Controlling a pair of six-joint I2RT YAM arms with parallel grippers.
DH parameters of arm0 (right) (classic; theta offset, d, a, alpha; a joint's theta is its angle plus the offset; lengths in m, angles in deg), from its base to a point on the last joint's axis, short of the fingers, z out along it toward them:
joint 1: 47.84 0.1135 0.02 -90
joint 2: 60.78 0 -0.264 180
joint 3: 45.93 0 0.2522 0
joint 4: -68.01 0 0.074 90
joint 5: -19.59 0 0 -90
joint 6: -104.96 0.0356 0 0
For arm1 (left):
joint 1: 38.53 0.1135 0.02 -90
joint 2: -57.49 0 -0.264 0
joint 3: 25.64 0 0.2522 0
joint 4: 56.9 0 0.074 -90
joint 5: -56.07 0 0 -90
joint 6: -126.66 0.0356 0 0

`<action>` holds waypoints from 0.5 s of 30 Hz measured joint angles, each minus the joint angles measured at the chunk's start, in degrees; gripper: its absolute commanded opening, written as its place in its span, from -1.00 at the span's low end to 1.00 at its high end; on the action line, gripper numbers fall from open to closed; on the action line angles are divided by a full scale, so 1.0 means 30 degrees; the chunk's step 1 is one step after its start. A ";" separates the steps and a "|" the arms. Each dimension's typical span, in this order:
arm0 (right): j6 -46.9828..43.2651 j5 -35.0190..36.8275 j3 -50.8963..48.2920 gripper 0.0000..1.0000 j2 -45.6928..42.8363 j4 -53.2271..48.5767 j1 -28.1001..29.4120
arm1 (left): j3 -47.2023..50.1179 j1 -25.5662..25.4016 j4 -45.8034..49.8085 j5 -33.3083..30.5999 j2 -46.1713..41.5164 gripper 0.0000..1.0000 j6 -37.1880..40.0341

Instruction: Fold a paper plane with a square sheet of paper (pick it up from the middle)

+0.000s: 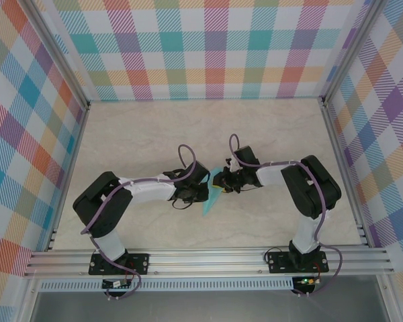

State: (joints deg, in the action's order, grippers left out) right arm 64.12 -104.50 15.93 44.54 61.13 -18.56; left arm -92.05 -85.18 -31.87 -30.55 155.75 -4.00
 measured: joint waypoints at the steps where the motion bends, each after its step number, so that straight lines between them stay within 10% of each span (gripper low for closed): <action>1: -0.0153 0.0000 0.0131 -0.79 0.0000 -0.0168 0.0000 | 0.0073 0.0000 -0.0073 0.0000 -0.0160 -0.75 -0.0036; 15: -0.5865 0.5209 0.4058 -0.85 -0.4058 -0.9908 0.0175 | 0.2863 0.0000 0.0182 -0.2310 -0.7978 -0.57 -0.0882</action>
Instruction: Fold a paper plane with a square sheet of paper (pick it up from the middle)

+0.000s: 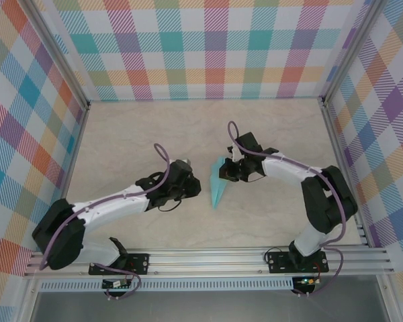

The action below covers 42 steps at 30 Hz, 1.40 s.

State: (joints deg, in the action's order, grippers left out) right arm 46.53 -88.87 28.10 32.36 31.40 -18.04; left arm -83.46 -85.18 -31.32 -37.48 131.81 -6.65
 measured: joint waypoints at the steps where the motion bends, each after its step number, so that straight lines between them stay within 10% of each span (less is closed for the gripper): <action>1: -0.0546 0.1311 0.0692 -0.85 -0.0503 -0.1282 0.0124 | 0.0328 0.0007 0.0189 -0.0386 -0.0743 -0.54 -0.0102; 9: -0.1275 1.2407 0.6076 -0.90 0.0612 -1.0331 0.3147 | 0.3104 0.0321 0.1770 -0.2951 -0.4889 -0.40 -0.1370; 18: 0.1275 1.5934 1.0134 -0.79 0.8575 -1.4943 0.6732 | 0.3687 0.0517 0.3483 -0.4867 -0.6768 -0.37 -0.2674; 28: 0.2382 1.3668 1.2196 0.04 1.0870 -1.4090 0.8670 | 0.3971 0.0576 0.4102 -0.5187 -0.7577 -0.34 -0.3082; 36: 0.0867 0.9515 0.6317 0.38 0.2849 -0.9034 0.7577 | 0.3971 0.0641 0.4014 -0.4750 -0.7519 -0.31 -0.3053; 42: 0.0015 0.4940 0.0219 0.39 -0.2302 -0.4488 0.3191 | 0.3905 0.0663 0.3191 -0.3155 -0.6025 -0.31 -0.2623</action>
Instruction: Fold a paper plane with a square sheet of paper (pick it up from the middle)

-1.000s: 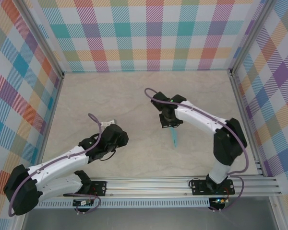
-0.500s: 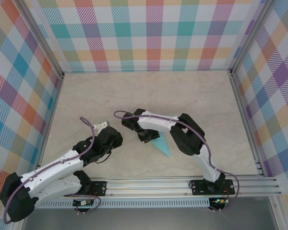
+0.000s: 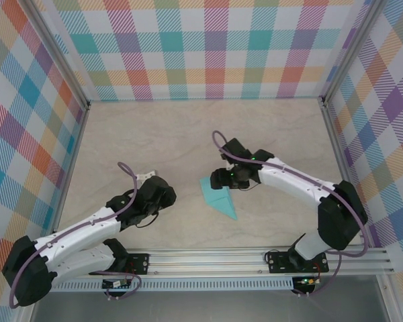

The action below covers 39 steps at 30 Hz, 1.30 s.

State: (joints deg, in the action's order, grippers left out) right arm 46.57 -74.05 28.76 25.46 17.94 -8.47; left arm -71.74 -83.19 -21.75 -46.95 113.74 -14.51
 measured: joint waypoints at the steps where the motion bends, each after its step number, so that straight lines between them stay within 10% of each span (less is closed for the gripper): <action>1: -0.0168 -0.0692 -0.0714 0.39 -0.0029 0.0532 -0.0750 | -0.0058 0.0000 -0.0248 0.0350 0.0430 -0.30 0.0102; 11: -0.1574 -0.5100 -0.1625 0.13 0.3577 0.3891 -0.2404 | -0.1282 0.0051 -0.2455 0.3089 0.4138 -0.30 0.0801; 24: 0.0262 -0.8058 -0.1800 -0.78 0.5158 0.8451 -0.3198 | -0.1712 0.0066 -0.2732 0.3898 0.4889 -0.30 0.0940; 33: 0.2331 -0.8728 -0.2565 -0.61 0.5442 1.1154 -0.3257 | -0.2033 0.0066 -0.3271 0.4211 0.5297 -0.30 0.0933; 39: 0.1661 -0.8189 -0.2579 -0.11 0.5005 0.9828 -0.3475 | -0.2033 0.0066 -0.3730 0.4554 0.5712 -0.30 0.0933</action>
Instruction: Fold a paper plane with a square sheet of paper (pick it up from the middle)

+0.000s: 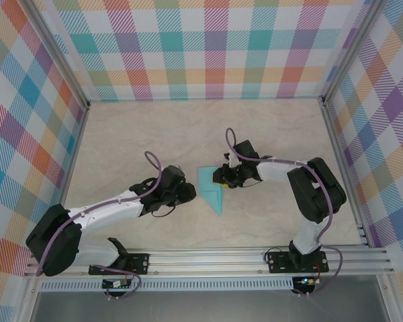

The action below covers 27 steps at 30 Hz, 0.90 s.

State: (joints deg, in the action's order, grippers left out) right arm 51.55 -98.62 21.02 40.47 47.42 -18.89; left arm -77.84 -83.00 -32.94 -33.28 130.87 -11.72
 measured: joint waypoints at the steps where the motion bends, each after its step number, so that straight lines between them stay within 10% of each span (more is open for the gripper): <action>1: -0.0189 0.0284 0.0000 -0.09 -0.0321 -0.0481 -0.0036 | 0.0000 0.0000 0.0000 0.0000 0.0007 -0.31 0.0000; 12: -0.0780 -0.0313 -0.1486 -0.68 -0.5646 -0.1632 0.0517 | 0.0000 0.0153 0.0058 -0.0175 0.0044 -0.31 0.0000; 27: 0.0284 -0.0954 -0.2302 -0.75 -0.2412 -0.0168 0.1851 | -0.0423 0.0641 0.0036 0.0364 0.1275 -0.30 0.0000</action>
State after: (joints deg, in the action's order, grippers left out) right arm 52.41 -101.48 14.11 33.24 46.92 -13.34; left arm -79.11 -81.07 -32.83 -32.19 134.70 -11.72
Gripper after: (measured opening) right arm 0.131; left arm 0.347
